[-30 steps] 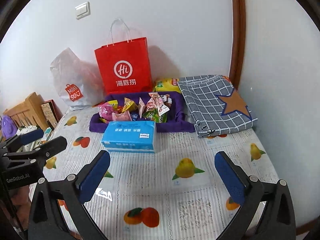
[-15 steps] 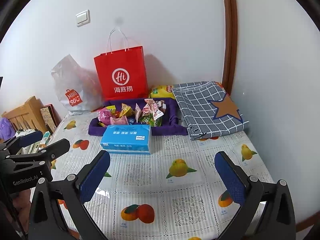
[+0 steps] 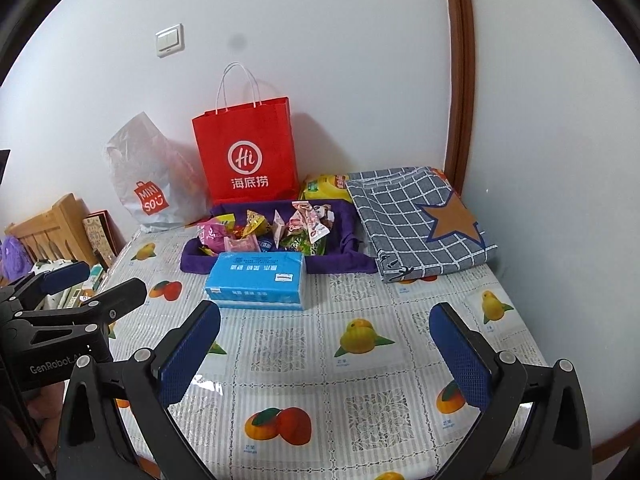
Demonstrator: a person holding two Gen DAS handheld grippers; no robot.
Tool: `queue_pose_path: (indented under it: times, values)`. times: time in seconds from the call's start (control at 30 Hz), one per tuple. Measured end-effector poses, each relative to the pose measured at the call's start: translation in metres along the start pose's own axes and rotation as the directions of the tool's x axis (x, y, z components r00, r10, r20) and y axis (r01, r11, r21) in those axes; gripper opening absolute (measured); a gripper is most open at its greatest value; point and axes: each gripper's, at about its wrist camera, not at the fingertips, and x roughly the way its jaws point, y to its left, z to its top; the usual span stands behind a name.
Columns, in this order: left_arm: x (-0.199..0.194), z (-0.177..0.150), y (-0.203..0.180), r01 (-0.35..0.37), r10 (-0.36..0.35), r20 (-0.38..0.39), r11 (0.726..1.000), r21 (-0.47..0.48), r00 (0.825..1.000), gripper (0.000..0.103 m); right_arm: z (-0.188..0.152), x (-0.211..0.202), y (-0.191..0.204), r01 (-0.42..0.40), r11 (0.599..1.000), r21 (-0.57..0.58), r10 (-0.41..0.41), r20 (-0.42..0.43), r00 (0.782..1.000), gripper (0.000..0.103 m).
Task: Organize snacks
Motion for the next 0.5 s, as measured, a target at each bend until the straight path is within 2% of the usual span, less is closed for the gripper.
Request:
queue_pose_path:
  times: [0.5]
  values:
    - [-0.0015,0.0022,0.0008,0.004,-0.004,-0.003,1.000,-0.005,1.000,0.094,0.0014,0.0000,0.0019,-0.011,1.000,-0.001,0.011,-0.001,1.000,0.103]
